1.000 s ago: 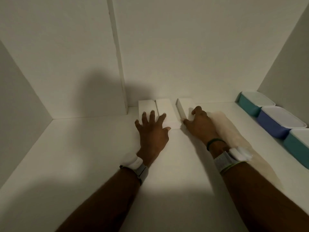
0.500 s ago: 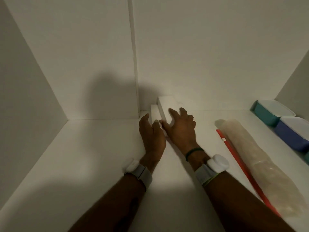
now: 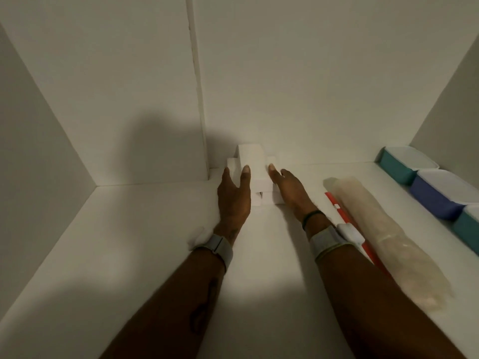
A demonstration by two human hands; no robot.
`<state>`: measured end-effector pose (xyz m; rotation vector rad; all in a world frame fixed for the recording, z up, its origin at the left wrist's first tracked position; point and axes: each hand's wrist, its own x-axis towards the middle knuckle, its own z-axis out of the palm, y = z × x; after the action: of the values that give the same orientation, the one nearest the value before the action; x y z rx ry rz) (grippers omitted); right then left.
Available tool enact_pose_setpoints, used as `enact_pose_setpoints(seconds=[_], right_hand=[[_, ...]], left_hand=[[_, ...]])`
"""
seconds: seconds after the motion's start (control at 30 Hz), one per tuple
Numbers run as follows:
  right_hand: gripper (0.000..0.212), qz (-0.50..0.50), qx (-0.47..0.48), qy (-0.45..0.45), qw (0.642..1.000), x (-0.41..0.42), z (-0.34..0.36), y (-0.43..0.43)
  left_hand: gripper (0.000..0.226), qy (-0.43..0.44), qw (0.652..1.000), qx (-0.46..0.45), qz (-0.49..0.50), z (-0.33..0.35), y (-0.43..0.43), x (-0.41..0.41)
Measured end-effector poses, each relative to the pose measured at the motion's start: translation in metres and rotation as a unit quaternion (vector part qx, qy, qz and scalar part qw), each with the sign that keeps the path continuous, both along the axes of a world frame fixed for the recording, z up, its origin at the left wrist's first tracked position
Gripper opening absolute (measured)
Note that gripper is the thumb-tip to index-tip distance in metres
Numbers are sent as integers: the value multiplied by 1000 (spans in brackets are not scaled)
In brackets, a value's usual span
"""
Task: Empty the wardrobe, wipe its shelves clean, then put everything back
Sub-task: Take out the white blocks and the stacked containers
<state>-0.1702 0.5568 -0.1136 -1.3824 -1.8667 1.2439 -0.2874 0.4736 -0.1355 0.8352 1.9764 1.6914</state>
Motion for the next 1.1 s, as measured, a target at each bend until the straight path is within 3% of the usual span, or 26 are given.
enact_pose_setpoints(seconds=[0.13,0.3,0.47,0.73,0.87,1.0,1.1], right_hand=[[92,-5,6,34,999,21,0,-22],[90,12,35,33,999,64,-10,-72],[50,12,102,25,994,120,-24,-130],[47,34,112,17,993,211,-26,-230],[45,-4,112,-78,991,238,-22,-273],[49,-20,76,26,997,246,-31,-299],[50,-36,53,99,993,253,-28,-309]], left_hand=[[97,40,996,-76,-33,6,-21,10],[104,7,997,-63,-39,11,-84,48],[115,-15,992,-119,-45,23,-160,108],[111,-39,984,-171,-23,31,-263,203],[106,-41,982,-184,-31,31,-299,227],[90,-99,986,-130,-41,29,-317,238],[91,-132,985,-96,-51,30,-326,243]])
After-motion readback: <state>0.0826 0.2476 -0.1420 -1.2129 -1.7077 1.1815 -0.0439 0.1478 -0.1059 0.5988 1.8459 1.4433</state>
